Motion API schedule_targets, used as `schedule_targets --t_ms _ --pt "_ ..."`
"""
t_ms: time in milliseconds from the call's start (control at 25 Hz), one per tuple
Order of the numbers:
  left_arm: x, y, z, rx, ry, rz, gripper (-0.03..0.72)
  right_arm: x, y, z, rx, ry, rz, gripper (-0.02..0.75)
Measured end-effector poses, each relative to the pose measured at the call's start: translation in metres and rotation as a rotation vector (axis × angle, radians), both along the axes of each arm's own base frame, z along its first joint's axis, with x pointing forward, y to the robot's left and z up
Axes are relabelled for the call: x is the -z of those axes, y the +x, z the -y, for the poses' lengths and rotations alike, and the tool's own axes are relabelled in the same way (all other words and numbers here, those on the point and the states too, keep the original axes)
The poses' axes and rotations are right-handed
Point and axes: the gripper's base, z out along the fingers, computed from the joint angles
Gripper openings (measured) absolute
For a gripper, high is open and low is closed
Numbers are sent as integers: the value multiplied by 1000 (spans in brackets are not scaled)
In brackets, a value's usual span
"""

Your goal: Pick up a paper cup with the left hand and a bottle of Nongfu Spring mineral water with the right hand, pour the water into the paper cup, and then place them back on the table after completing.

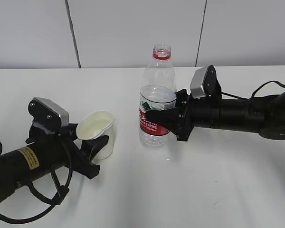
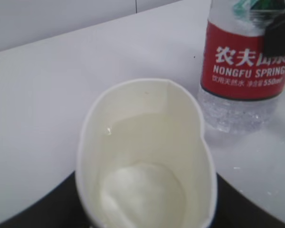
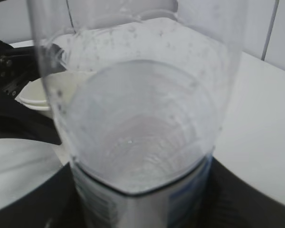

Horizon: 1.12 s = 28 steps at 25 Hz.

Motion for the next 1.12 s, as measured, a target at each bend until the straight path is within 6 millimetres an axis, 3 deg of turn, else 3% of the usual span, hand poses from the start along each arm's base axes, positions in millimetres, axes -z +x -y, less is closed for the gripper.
schedule_targets --t_ms 560,840,1120 --pt "11 0 1 4 -9 -11 375 6 3 2 24 -78 82 399" --pt "13 1 -1 -17 -4 -24 519 7 4 3 35 -100 85 399" --pt "20 -14 -11 -62 21 -84 540 11 4 5 37 -145 73 500"
